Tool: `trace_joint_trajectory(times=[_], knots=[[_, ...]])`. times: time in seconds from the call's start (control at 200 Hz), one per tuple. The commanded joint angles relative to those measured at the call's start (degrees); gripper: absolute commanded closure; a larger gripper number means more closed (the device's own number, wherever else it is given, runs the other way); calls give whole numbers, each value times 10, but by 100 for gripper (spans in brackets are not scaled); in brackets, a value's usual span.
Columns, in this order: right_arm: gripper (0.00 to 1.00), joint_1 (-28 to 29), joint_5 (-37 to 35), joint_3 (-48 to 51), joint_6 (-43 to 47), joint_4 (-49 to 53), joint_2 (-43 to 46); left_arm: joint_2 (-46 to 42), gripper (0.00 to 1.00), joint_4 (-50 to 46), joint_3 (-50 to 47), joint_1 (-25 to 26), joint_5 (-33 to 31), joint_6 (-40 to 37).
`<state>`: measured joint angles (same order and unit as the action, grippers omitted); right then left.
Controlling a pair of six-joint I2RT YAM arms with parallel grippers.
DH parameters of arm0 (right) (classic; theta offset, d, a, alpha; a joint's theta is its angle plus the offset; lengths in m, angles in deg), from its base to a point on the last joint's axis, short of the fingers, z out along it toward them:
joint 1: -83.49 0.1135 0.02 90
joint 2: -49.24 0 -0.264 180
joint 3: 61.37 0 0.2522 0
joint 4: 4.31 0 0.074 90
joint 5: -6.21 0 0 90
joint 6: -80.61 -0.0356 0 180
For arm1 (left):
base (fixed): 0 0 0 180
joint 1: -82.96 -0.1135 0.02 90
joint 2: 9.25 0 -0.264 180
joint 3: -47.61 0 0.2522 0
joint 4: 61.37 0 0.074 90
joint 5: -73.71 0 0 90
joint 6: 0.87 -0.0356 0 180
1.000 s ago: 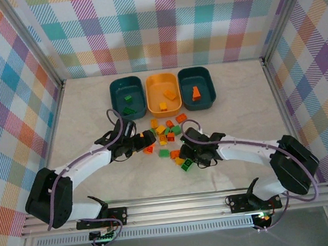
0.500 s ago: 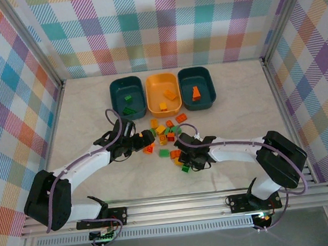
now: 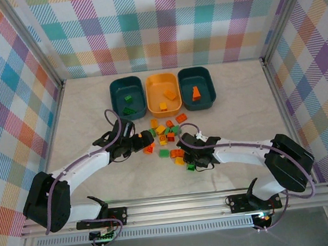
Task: Sort the legos into containers by color
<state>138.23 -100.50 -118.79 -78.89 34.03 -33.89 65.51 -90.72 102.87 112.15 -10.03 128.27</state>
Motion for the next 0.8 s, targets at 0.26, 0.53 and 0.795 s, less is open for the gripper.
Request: trace_joint_trajectory(times=[0.26,0.53,0.795], knots=[[85,-8,-19,-184,255,-24,-49,-58,1,-51,-33,-141,-2,52],[87,-71,108,-407,404,-130,-248,-83,0,-45,-94,-230,64,75],[86,-113,176,-662,525,-71,-424,-118,1,-52,-111,-232,115,32]])
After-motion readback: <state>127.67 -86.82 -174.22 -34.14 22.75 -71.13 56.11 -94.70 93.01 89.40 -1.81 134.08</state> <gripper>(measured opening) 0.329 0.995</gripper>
